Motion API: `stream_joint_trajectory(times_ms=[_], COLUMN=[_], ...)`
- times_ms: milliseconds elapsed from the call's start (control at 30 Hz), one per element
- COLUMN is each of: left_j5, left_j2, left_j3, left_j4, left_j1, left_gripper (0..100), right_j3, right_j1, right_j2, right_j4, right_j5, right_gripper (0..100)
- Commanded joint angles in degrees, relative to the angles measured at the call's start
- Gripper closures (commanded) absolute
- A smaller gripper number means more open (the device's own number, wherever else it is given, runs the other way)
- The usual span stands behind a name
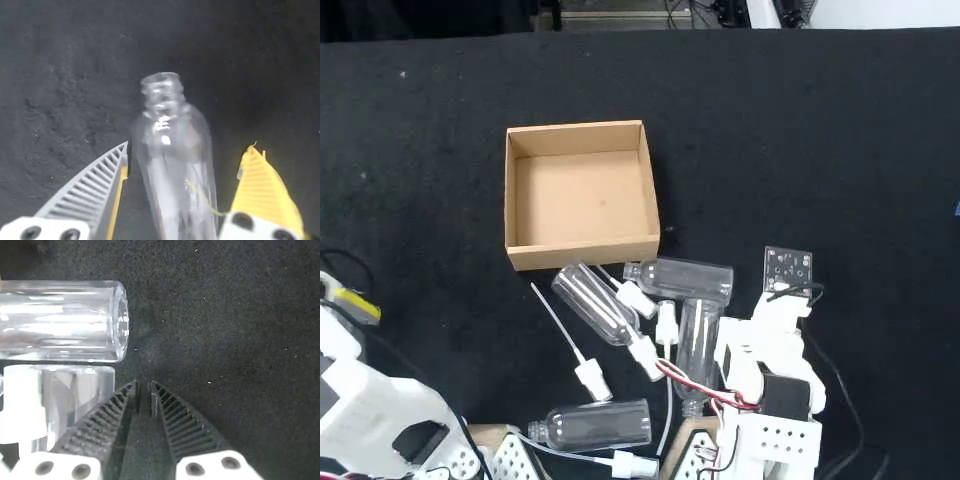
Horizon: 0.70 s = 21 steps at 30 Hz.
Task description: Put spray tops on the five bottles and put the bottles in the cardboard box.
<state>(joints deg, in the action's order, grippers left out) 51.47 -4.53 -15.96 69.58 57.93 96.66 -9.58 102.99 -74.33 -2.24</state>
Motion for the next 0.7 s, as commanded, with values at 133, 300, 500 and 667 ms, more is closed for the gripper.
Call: stream_joint_trajectory(times_ms=[133, 300, 500, 667], left_j5=[-10.3, -10.3, -9.3, -4.7], left_j2=[0.4, 0.4, 0.4, 0.4], left_j3=[-5.4, -7.3, -8.0, -8.1], left_j4=[-10.3, -9.9, -9.8, -9.8], left_j1=[0.0, 0.2, 0.3, 0.4], left_gripper=[67, 67, 68, 68], right_j3=[-0.2, -0.2, -0.2, -0.2], right_j1=[-1.0, -1.0, -1.0, -1.0], right_j2=[5.5, 5.4, 5.4, 5.4], right_j4=[-0.4, -0.4, -0.4, -0.4], right_j5=[0.2, 0.2, 0.2, 0.2], right_gripper=[98.7, 98.7, 98.7, 98.7])
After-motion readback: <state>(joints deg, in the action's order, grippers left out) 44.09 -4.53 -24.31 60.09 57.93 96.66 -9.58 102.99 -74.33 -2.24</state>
